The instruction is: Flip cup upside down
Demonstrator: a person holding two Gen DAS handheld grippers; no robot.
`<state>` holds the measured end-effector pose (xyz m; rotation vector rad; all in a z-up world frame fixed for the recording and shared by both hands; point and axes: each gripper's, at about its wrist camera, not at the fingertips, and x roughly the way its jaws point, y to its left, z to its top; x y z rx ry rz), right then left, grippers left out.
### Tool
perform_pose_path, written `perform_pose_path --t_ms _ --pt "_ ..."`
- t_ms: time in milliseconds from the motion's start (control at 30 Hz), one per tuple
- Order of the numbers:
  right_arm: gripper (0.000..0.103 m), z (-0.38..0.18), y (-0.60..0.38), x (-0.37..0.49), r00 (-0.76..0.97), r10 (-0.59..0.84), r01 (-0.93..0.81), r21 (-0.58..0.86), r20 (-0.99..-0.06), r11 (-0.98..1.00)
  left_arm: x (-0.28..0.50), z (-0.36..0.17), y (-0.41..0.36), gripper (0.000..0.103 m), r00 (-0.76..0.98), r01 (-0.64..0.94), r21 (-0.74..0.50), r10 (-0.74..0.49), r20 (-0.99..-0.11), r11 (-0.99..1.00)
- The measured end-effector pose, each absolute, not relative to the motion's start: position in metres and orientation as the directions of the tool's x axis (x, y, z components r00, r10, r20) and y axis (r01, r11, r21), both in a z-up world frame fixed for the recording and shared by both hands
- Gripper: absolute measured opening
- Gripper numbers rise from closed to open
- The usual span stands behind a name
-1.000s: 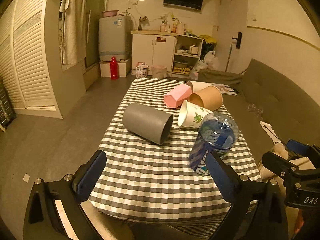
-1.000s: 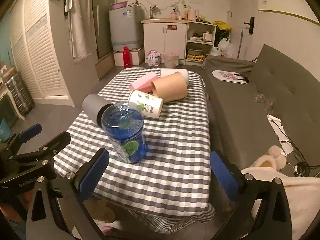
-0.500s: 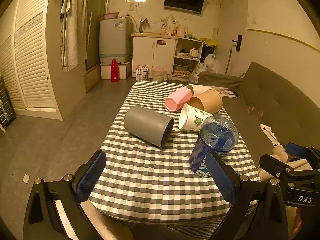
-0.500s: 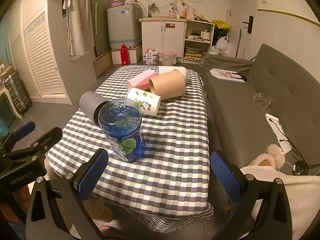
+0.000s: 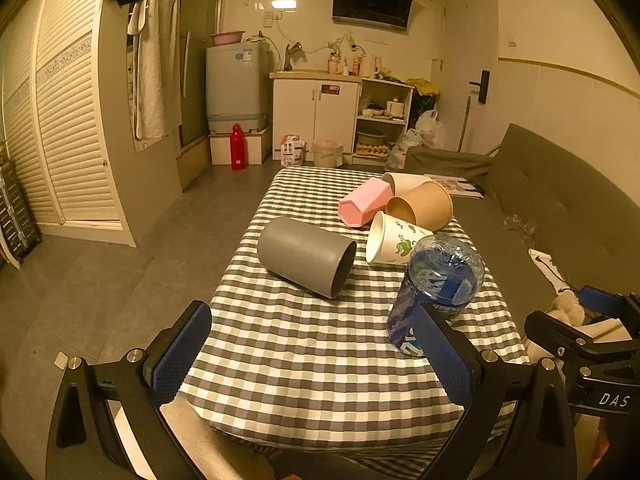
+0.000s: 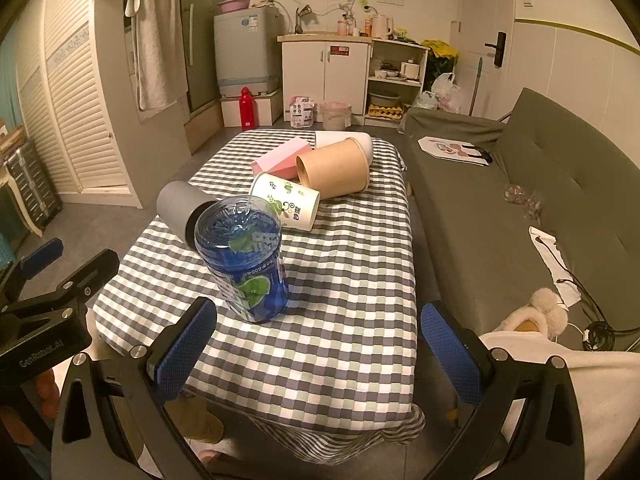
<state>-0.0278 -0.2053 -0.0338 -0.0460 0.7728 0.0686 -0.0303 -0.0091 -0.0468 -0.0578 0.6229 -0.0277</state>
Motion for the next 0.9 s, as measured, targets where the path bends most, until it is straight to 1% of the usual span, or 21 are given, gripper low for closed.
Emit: perform_pose_path --t_ms 900 --pt "0.103 -0.0349 -0.2045 -0.0284 0.709 0.04 -0.079 -0.024 -0.704 0.997 -0.0321 -0.0521 -0.0082 0.103 0.809 0.009 -0.05 -0.037 -0.587 0.999"
